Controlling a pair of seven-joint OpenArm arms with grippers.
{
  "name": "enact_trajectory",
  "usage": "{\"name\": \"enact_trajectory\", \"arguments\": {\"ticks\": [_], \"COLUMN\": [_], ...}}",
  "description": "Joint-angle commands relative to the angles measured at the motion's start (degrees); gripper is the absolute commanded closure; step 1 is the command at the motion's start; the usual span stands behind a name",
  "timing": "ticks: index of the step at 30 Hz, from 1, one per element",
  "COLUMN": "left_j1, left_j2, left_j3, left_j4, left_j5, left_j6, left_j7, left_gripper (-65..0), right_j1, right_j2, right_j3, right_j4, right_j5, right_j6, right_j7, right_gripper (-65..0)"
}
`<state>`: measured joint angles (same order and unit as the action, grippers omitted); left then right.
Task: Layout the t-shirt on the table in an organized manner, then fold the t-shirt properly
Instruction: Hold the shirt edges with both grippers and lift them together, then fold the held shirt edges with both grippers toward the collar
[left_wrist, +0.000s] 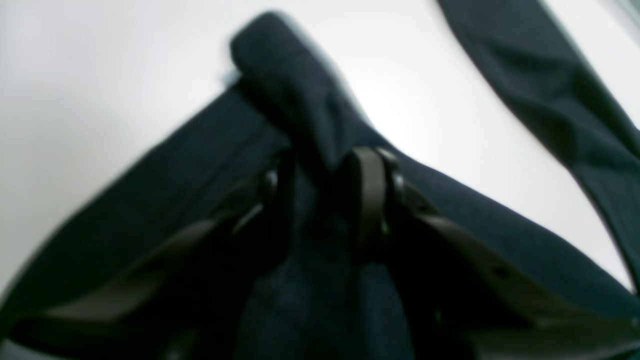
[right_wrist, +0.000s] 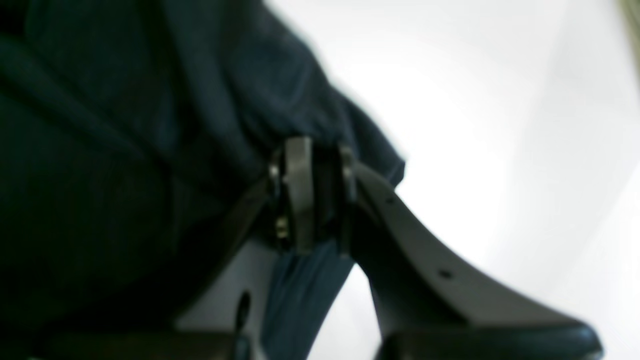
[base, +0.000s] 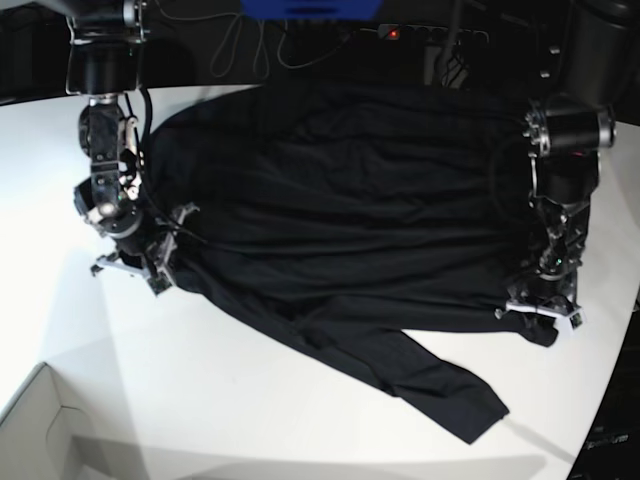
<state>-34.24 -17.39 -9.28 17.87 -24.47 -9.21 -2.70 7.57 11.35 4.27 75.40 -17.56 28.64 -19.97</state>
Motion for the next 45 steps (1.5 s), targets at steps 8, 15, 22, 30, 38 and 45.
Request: {"name": "enact_trajectory", "arguments": {"ticks": [8,15,22,30,38,45], "left_j1": [1.3,1.3,1.3,1.4,1.3,1.1], "left_j2": [-0.9,-2.8,-3.9,-3.9,-4.0,-4.7], "left_j3": [0.1,0.1,0.0,0.0,0.0,0.0], "left_j4": [4.2,4.1,4.5,4.2,4.7,8.5], "left_j5": [0.4,0.1,0.1,0.3,0.2,0.0], "left_j6": [-0.1,0.1,0.1,0.1,0.1,0.1], "left_j7": [-0.3,-0.3,-0.3,-0.3,-0.3,0.0], "left_gripper": [-19.0,-19.0,-19.0,-19.0,-19.0,-19.0], "right_j1": [4.2,8.6,19.1,30.8,34.5,20.3], "right_j2": [-1.6,-1.6,-1.1,2.6,4.0,3.1], "right_j3": [-0.4,-3.3,-4.3,-4.1,-4.0,1.0], "right_j4": [0.3,-10.7,-27.5,-46.1,-48.5,-21.4], "right_j5": [0.6,0.6,0.6,0.5,0.7,0.8], "right_j6": [-0.2,-0.2,-0.5,-12.2,-26.9,-19.5], "right_j7": [1.3,1.3,3.6,18.6,28.6,17.5], "right_gripper": [-8.5,-8.5,-8.6,-16.1,-20.5,-20.4]}}
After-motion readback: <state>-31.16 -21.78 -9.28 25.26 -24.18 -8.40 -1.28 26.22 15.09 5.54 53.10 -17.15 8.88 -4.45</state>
